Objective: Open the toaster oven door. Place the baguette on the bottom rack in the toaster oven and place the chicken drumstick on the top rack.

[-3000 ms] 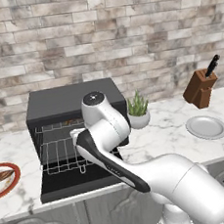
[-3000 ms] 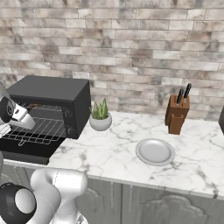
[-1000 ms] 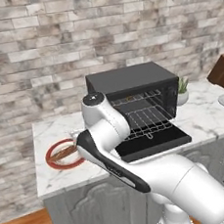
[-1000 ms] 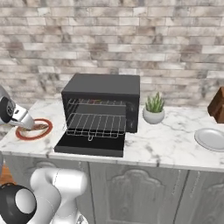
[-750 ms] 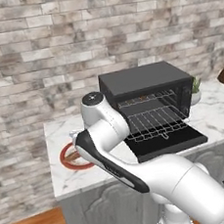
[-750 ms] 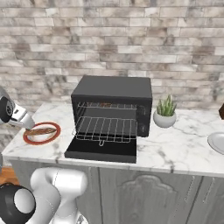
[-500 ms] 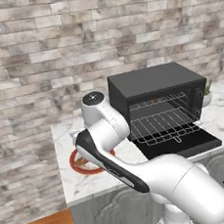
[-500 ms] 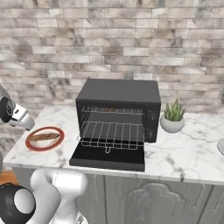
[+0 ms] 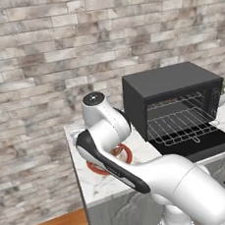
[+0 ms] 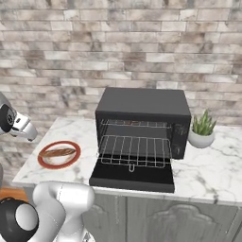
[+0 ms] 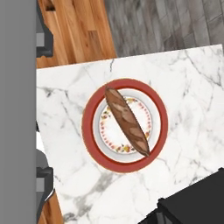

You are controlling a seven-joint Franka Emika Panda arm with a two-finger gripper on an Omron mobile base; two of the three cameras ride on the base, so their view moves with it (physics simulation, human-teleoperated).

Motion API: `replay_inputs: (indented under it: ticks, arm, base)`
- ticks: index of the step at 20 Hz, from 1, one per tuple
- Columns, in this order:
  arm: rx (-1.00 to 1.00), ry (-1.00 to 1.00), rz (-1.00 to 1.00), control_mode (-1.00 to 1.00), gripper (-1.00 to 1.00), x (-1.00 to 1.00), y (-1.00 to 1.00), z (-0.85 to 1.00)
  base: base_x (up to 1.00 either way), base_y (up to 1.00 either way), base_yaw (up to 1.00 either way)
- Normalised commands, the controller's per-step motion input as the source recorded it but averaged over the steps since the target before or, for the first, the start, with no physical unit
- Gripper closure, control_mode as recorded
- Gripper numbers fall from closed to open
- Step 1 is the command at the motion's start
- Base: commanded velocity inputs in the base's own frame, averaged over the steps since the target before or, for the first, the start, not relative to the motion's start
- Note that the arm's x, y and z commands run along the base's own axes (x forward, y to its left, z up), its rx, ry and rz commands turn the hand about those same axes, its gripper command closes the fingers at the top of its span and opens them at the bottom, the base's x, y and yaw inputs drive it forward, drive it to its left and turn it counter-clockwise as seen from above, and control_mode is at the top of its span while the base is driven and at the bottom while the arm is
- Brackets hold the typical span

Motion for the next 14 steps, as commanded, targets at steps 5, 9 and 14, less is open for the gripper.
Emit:
replay_inputs:
  ticks: [5, 9, 14]
  arm:
    - [0.0, 0.0, 0.0, 1.0, -1.0, 0.0, 0.0, 0.0]
    - [0.0, 0.0, 0.0, 1.0, -1.0, 0.0, 0.0, 0.0]
    - [0.0, 0.0, 0.0, 1.0, -1.0, 0.0, 0.0, 0.0]
  base:
    - [0.04, 0.07, 0.0]
    - [0.0, 0.0, 0.0]
    - [0.0, 0.0, 0.0]
